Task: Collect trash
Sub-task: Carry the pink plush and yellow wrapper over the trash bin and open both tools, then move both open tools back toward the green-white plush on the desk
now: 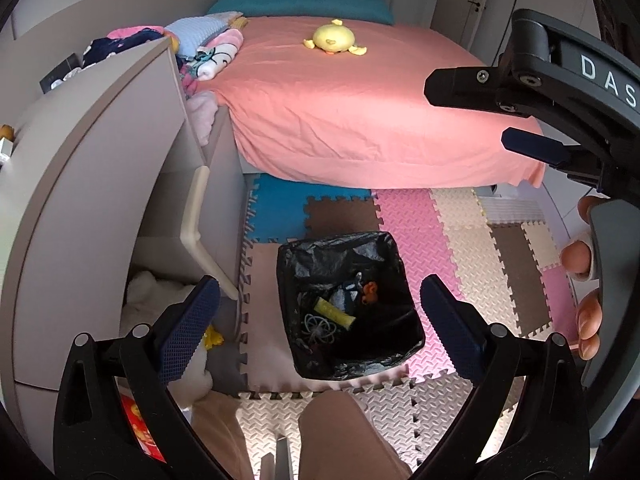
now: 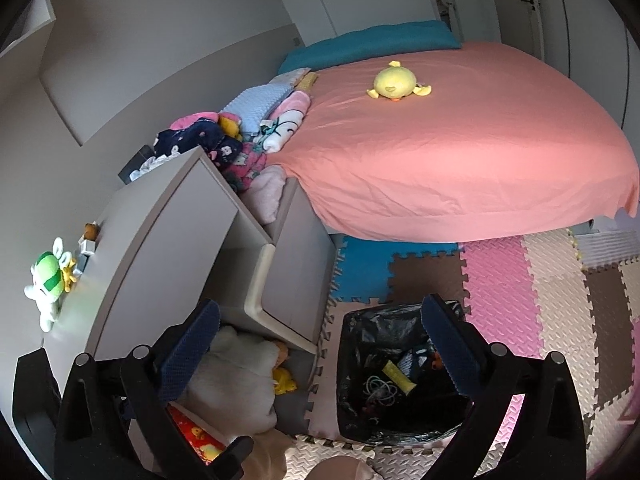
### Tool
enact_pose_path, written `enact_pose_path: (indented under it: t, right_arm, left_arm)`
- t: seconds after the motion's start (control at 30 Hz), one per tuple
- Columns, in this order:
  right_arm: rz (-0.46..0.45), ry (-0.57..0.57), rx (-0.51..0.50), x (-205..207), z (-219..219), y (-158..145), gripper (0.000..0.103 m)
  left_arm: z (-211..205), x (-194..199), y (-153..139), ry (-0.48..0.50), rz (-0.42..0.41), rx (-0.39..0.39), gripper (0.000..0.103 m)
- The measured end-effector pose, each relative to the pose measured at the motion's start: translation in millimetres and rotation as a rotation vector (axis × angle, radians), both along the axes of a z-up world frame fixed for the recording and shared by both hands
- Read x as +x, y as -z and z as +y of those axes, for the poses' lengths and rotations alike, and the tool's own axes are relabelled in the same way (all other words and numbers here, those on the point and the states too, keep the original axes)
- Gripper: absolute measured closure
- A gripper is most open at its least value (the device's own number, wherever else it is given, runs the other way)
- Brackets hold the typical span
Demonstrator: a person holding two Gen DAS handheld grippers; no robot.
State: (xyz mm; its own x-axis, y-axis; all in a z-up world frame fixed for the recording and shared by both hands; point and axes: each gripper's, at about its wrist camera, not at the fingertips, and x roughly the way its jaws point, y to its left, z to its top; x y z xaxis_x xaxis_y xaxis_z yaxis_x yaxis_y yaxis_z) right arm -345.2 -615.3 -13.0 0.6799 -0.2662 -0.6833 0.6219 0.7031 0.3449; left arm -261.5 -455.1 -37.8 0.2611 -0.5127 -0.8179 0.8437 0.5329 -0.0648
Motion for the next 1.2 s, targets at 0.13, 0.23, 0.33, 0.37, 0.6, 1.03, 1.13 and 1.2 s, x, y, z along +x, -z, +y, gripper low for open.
enact_pose_path:
  t: [0.13, 0.23, 0.33, 0.37, 0.6, 1.03, 1.13, 1.2]
  right_arm:
    - [-0.002, -0.017, -0.011, 11, 8, -7, 0.003]
    - [-0.007, -0.038, -0.018, 22, 14, -12, 0.003]
    - [-0.012, -0.071, -0.028, 37, 25, -20, 0.003]
    - [-0.012, -0.078, -0.033, 40, 28, -22, 0.003]
    - [-0.026, -0.161, -0.067, 77, 57, -39, 0.003]
    - [-0.033, -0.332, -0.075, 160, 118, -56, 0.003]
    - [-0.042, -0.386, -0.054, 183, 135, -58, 0.003]
    - [-0.046, -0.418, -0.041, 198, 146, -58, 0.003]
  left_arm:
    - [8, 7, -10, -0.020, -0.005, -0.022, 0.006]
    - [15, 15, -17, -0.037, -0.007, -0.031, 0.006]
    - [27, 26, -26, -0.065, -0.019, -0.040, 0.006]
    - [32, 31, -29, -0.078, -0.022, -0.045, 0.006]
    - [66, 67, -52, -0.172, -0.057, -0.067, 0.006]
    - [143, 135, -71, -0.366, -0.078, -0.078, 0.006]
    - [165, 154, -71, -0.422, -0.084, -0.069, 0.006]
    - [180, 167, -70, -0.456, -0.084, -0.065, 0.006]
